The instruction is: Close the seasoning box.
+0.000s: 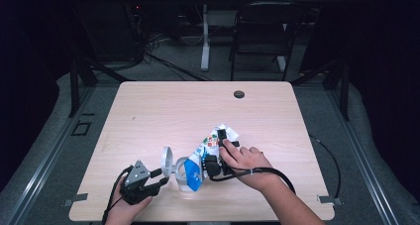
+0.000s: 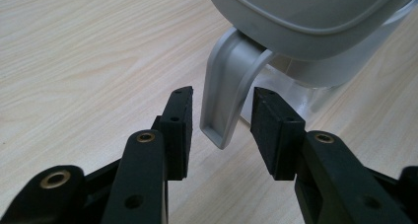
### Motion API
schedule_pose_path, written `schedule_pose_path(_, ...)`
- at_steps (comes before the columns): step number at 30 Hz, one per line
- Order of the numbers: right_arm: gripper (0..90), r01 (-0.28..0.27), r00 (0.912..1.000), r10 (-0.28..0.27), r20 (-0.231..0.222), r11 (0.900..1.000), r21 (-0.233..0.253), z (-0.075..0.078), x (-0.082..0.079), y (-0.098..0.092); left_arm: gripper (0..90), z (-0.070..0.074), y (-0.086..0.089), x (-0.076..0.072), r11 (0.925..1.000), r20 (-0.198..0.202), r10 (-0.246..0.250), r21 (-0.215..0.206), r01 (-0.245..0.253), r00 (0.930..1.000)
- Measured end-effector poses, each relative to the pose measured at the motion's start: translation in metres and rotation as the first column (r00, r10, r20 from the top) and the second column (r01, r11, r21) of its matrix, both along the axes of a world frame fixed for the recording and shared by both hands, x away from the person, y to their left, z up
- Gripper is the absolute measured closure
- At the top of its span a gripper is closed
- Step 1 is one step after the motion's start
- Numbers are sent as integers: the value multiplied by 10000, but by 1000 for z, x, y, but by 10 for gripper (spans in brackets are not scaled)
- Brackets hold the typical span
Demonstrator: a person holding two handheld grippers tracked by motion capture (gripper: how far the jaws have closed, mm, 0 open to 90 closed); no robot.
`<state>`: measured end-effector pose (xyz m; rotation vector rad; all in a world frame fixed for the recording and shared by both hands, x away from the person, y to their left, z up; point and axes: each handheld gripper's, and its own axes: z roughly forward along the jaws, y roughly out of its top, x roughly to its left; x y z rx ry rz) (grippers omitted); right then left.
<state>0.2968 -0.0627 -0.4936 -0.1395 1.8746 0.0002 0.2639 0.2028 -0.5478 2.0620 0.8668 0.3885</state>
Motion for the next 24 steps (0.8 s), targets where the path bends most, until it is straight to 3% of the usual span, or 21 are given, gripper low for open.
schedule_pose_path(24,535,-58,10000,58,27,10000,-65,1,0,-1,609,0,0,0,10000,9,7,-1,-7,10000)
